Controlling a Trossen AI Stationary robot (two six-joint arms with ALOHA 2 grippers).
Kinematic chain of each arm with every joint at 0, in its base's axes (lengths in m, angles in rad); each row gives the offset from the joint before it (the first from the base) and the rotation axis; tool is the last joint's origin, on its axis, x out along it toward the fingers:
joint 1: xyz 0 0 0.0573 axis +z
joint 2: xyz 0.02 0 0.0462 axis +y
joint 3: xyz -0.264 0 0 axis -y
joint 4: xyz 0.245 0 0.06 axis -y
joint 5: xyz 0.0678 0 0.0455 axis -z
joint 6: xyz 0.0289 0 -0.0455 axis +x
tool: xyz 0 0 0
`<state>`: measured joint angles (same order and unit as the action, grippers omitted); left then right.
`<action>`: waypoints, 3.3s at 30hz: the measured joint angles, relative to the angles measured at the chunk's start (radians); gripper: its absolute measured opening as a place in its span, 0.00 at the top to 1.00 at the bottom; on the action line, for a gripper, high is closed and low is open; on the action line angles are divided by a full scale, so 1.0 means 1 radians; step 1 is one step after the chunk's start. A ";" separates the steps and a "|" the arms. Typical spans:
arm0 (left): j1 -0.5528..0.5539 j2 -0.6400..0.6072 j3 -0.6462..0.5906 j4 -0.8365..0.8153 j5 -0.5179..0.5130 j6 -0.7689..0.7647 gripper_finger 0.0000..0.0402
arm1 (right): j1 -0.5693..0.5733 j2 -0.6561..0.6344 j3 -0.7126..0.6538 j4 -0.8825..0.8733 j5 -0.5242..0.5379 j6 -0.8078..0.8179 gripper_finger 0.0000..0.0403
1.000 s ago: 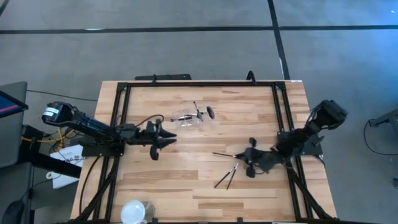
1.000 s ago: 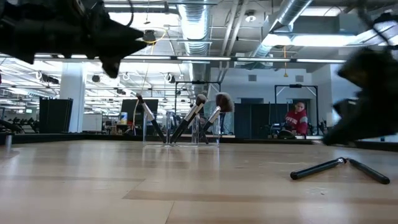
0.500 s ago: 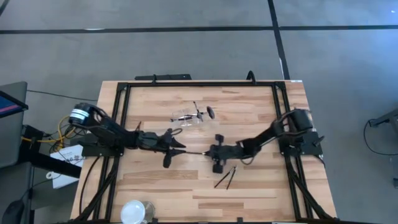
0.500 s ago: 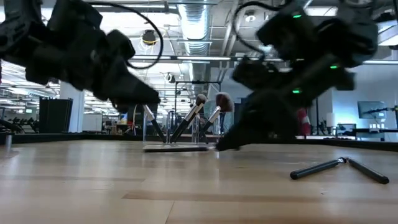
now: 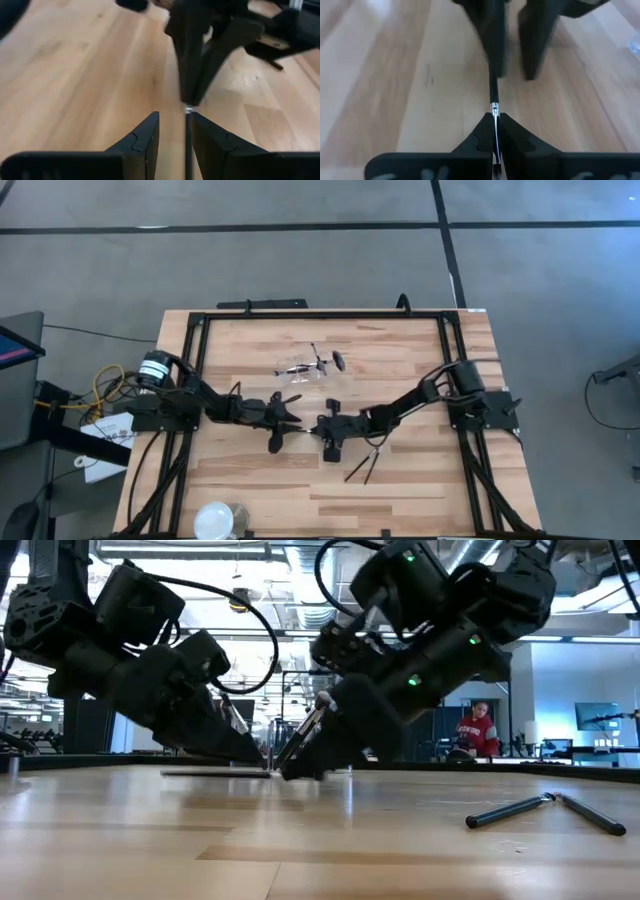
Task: Put items in baskets/containers
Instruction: Put the black eyeshadow brush into the transparent organizer
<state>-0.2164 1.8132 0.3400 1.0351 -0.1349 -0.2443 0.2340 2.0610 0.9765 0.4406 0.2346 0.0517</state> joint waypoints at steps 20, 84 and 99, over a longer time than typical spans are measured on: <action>-0.040 0.063 0.028 -0.006 0.002 0.008 0.85 | 0.013 -0.034 0.019 -0.075 0.030 -0.007 0.97; -0.038 -0.421 0.033 0.021 -0.197 0.443 0.95 | -0.130 -0.371 -0.061 0.244 -0.149 -0.190 0.83; -0.038 -0.421 0.033 0.018 -0.206 0.446 0.89 | -0.123 -0.370 -0.062 0.243 -0.156 -0.182 0.97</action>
<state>-0.2543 1.3922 0.3729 1.0531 -0.3413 0.2020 0.1108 1.6905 0.9150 0.6837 0.0784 -0.1307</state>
